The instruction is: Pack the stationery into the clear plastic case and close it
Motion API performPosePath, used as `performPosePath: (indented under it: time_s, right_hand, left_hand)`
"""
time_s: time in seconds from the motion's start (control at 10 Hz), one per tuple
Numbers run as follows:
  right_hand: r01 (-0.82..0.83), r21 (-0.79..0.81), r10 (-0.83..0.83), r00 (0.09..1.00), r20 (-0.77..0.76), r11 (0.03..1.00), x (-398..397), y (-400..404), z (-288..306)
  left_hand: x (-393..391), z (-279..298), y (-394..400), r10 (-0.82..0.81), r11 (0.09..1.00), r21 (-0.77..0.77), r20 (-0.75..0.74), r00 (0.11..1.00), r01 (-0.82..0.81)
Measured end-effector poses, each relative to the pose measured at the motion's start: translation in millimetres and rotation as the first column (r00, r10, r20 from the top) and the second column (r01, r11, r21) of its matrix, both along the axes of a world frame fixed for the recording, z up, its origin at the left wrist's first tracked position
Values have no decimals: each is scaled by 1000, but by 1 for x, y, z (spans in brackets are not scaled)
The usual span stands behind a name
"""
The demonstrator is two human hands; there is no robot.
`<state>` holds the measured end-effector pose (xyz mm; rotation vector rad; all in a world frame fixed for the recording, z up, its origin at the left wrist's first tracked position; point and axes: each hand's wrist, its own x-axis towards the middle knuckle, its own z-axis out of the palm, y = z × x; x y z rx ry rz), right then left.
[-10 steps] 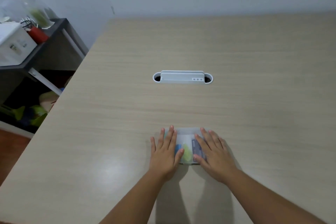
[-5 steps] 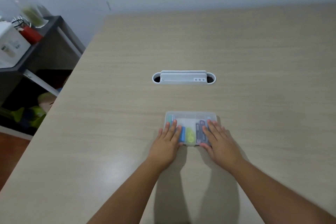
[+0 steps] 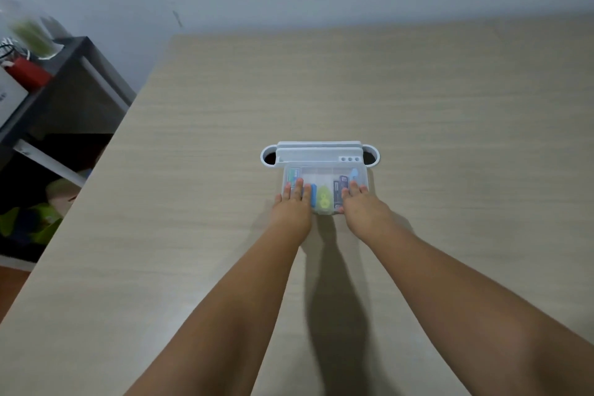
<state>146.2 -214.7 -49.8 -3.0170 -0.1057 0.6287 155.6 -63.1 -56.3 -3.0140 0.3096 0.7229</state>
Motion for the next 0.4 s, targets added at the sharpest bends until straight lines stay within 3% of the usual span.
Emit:
performPosePath:
  time_s: [0.2, 0.3, 0.4]
  right_hand:
    - [41, -18, -41, 999, -18, 999, 10, 5, 8]
    - [65, 61, -62, 997, -49, 996, 6, 1, 17]
    - [188, 411, -209, 978, 5, 892, -3, -15, 38]
  left_hand:
    - [7, 7, -5, 32, 999, 16, -45, 998, -31]
    - [4, 12, 3, 21, 998, -61, -44, 999, -23]
    - [-11, 15, 13, 12, 980, -199, 68, 998, 1]
